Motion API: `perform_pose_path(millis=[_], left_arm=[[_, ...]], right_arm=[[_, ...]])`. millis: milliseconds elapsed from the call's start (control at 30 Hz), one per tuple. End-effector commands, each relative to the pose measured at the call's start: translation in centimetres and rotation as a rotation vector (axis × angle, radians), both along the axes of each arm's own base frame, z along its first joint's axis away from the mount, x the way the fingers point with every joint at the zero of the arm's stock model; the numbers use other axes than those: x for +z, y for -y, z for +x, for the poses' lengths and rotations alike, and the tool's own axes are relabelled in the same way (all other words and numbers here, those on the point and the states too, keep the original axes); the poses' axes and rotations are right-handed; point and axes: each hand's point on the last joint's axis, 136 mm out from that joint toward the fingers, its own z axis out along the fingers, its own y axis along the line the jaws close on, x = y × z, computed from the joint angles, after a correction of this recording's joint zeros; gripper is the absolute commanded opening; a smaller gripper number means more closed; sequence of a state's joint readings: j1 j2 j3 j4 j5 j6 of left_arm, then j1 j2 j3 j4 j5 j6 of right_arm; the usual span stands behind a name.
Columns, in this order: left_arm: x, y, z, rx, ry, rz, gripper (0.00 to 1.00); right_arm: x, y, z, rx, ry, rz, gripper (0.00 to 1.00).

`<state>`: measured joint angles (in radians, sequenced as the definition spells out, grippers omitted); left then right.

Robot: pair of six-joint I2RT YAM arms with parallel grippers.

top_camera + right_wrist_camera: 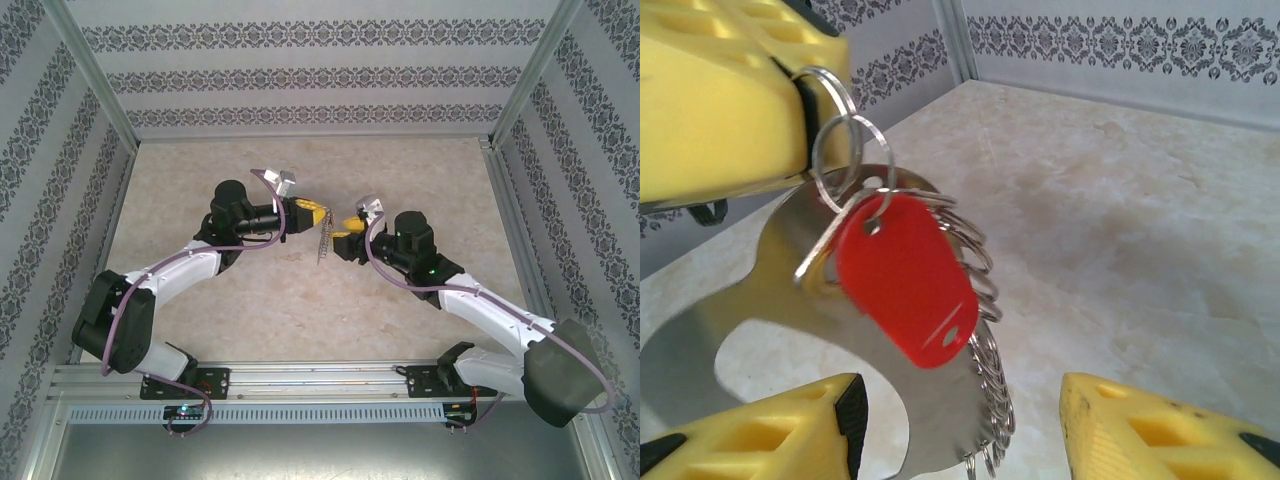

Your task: Put the keys on the keyring

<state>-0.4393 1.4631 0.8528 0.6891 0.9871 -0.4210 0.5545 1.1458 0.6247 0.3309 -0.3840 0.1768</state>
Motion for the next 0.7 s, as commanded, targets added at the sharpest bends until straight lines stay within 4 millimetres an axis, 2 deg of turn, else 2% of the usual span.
perform_pose_path(millis=[0, 167, 300, 367, 567, 667], left_arm=[[1.6, 0.3, -1.5, -0.043, 0.057, -0.031, 0.00], [1.5, 0.6, -1.6, -0.052, 0.051, -0.029, 0.00], [1.5, 0.6, -1.7, -0.055, 0.050, -0.026, 0.00], [1.4, 0.6, -1.7, -0.055, 0.048, -0.023, 0.00], [1.5, 0.6, -1.5, -0.050, 0.054, -0.023, 0.00], [1.7, 0.6, -1.4, -0.046, 0.058, -0.025, 0.00]], right_arm=[[2.7, -0.9, 0.7, 0.004, 0.082, 0.036, 0.54], [3.1, -1.3, 1.3, 0.005, 0.095, 0.037, 0.53], [3.0, -1.3, 1.5, -0.001, 0.100, 0.024, 0.48], [2.9, -1.2, 1.5, -0.003, 0.103, 0.019, 0.41], [2.4, -1.1, 0.7, 0.028, 0.092, 0.007, 0.10], [2.0, -1.2, 0.3, 0.048, 0.077, 0.005, 0.00]])
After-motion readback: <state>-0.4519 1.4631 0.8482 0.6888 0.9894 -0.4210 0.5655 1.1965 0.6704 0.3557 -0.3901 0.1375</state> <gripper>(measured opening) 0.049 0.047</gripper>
